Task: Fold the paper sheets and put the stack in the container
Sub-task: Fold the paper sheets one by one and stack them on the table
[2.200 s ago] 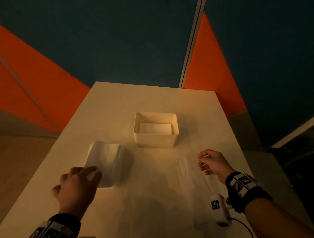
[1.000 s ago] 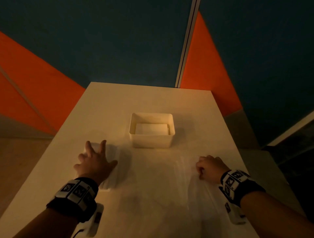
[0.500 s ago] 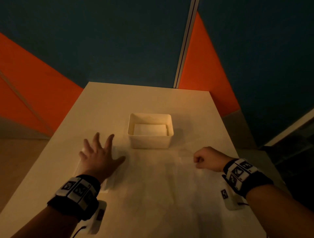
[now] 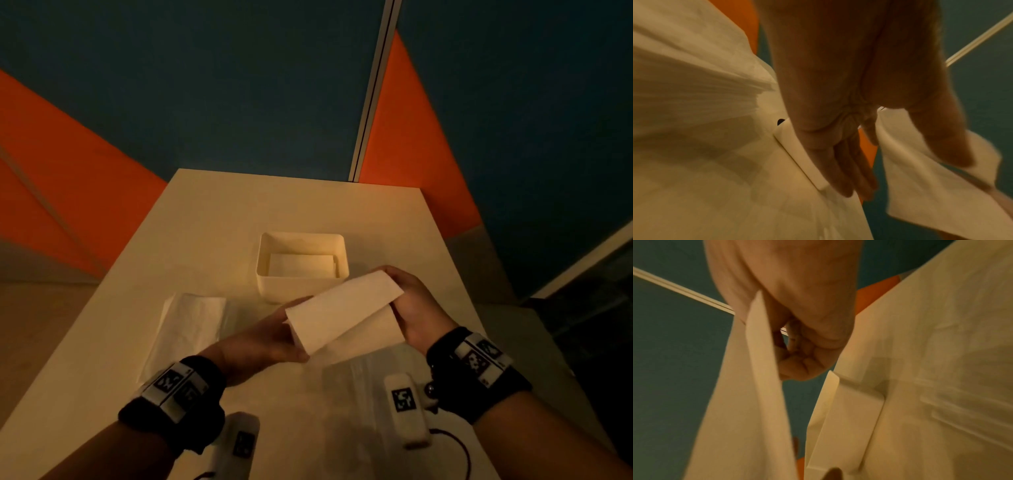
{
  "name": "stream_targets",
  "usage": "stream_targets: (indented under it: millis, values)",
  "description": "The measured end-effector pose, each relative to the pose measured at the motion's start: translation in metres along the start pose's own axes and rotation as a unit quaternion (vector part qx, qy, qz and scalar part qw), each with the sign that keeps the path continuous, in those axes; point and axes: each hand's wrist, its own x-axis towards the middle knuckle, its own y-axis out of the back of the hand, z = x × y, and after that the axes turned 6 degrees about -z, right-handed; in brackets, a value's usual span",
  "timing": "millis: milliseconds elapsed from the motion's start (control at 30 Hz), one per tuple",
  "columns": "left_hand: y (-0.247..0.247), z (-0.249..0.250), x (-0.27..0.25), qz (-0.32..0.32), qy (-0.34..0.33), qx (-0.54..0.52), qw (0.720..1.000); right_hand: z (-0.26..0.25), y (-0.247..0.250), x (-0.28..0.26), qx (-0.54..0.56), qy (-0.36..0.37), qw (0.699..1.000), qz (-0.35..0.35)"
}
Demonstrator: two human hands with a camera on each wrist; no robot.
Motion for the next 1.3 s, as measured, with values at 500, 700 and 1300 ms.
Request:
stream_targets:
  millis: [500, 700, 1300]
  values:
    - [0.004, 0.027, -0.008, 0.122, -0.076, -0.185, 0.972, 0.006, 0.009, -0.012, 0.013, 0.003, 0.997, -0.070]
    - [-0.003, 0.030, -0.012, 0.145, -0.072, -0.141, 0.977, 0.012, 0.006, -0.012, -0.050, -0.019, 0.990, -0.131]
    - [0.025, 0.003, -0.056, 0.246, -0.033, -0.020, 0.968, 0.028, -0.003, 0.003, -0.184, -0.047, 0.972, -0.141]
